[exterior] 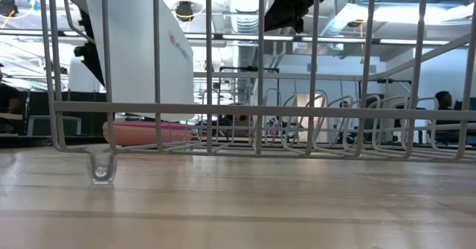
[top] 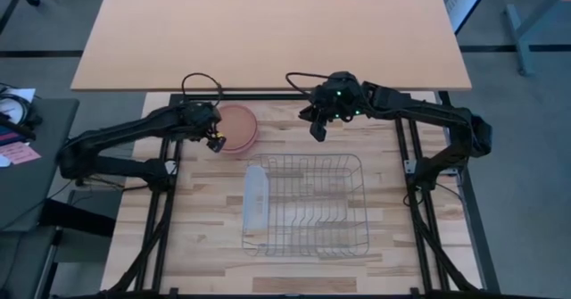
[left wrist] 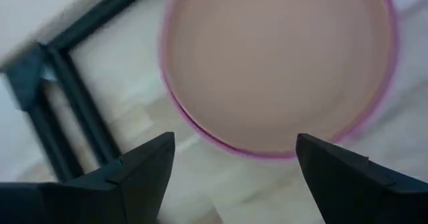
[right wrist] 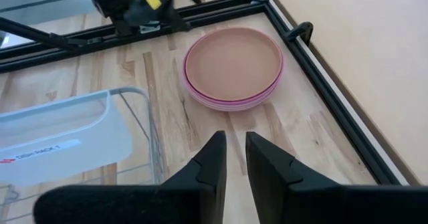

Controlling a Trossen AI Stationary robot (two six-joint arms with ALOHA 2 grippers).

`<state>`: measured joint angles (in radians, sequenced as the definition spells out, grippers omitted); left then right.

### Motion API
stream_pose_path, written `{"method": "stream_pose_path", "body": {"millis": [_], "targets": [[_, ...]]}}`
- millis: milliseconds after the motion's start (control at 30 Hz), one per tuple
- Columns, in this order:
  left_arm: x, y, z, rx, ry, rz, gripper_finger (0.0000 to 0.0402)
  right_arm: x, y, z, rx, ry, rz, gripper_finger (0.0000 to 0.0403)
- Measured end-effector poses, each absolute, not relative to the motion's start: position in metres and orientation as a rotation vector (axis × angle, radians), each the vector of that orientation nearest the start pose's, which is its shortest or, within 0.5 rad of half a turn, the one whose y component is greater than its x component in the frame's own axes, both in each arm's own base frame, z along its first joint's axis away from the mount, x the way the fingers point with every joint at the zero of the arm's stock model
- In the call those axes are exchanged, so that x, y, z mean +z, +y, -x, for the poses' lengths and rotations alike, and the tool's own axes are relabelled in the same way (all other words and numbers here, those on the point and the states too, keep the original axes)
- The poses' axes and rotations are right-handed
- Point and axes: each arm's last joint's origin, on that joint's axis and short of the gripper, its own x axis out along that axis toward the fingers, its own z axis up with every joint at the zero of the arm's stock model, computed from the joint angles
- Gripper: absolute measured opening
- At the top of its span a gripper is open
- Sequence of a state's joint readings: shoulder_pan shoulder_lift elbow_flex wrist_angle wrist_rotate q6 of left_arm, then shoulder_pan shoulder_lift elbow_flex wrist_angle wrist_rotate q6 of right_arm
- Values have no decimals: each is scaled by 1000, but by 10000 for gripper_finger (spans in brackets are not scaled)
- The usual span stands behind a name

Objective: Sort dishes
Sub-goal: Put the light brown plate in the dish rack

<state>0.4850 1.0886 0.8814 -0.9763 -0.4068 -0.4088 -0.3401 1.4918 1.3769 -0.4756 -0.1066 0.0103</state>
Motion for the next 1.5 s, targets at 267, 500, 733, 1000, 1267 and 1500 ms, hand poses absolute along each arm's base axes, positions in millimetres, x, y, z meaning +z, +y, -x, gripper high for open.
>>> {"method": "stream_pose_path", "body": {"millis": [267,500,733,1000,1267,1500], "targets": [[254,96,-157,1078,1071,431,308,340,-104,-309,-221,632,-150,64],[254,104,-151,1075,1094,451,308,339,-104,-309,-219,647,-147,64],[248,131,-147,1118,1084,480,308,339,-102,-309,-213,647,-144,64],[232,162,-151,1076,1079,565,308,335,-101,-309,-213,663,-152,64],[216,173,-159,1095,1127,570,308,334,-99,-309,-212,675,-164,64],[195,181,-168,1112,1180,623,308,340,-101,-313,-213,603,-148,64]]}}
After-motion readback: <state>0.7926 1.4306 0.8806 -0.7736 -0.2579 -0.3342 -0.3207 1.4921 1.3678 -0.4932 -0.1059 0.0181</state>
